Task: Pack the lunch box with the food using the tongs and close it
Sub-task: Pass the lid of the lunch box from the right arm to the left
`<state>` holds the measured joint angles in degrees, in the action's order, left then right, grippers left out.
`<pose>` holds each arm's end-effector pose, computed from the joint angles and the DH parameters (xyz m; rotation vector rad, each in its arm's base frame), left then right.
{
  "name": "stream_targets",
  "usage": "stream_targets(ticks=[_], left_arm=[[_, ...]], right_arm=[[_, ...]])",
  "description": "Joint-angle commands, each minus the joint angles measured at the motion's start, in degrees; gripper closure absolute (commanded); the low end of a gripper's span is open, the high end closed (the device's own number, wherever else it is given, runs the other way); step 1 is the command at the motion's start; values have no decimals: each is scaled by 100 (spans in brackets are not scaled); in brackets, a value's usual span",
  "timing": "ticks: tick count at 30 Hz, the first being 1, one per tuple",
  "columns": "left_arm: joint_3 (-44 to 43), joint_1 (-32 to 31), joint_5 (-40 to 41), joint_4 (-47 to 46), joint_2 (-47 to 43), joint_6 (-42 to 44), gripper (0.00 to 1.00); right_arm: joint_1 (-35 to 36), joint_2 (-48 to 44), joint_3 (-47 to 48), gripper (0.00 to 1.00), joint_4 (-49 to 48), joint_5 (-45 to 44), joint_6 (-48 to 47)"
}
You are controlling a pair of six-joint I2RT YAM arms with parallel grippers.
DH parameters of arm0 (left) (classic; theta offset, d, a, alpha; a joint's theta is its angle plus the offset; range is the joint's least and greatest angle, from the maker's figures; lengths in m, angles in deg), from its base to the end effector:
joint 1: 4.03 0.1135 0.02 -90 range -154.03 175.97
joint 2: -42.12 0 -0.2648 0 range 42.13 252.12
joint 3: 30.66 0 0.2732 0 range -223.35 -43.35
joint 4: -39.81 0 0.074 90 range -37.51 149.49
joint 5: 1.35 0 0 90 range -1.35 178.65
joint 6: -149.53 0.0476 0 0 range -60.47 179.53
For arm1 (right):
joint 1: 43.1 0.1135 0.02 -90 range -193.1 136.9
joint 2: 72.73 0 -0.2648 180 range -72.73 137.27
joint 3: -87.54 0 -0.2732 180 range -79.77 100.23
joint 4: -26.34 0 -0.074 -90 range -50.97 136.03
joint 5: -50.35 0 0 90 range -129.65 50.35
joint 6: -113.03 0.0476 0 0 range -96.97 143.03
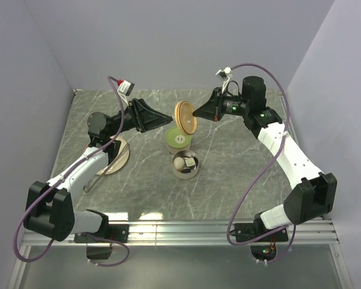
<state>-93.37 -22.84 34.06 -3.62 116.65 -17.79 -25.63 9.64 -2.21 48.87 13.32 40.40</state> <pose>0.2746 -0.1345 0.3660 0.3556 1.4849 -1.8802 0.3270 0.1428 0.3874 -0.6859 1.7781 1.2568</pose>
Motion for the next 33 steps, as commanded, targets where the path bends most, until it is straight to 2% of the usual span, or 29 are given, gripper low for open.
stream_targets(ticks=[1,21,27,31,33], left_arm=[[-25,-53,62,-329,1,-169,42],[115,-246,97,-1068,115,-802,49],[124,-264,98,-1120,150,-829,55],[115,-281,97,-1121,150,-811,67],[124,-281,97,-1077,142,-811,67]], right_arm=[[107,-221,31,100,-159,3,-119],[406,-186,49,100,-97,319,-286],[441,-169,84,100,-62,328,-339],[458,-151,110,100,17,284,-462],[476,-195,102,100,61,205,-558]])
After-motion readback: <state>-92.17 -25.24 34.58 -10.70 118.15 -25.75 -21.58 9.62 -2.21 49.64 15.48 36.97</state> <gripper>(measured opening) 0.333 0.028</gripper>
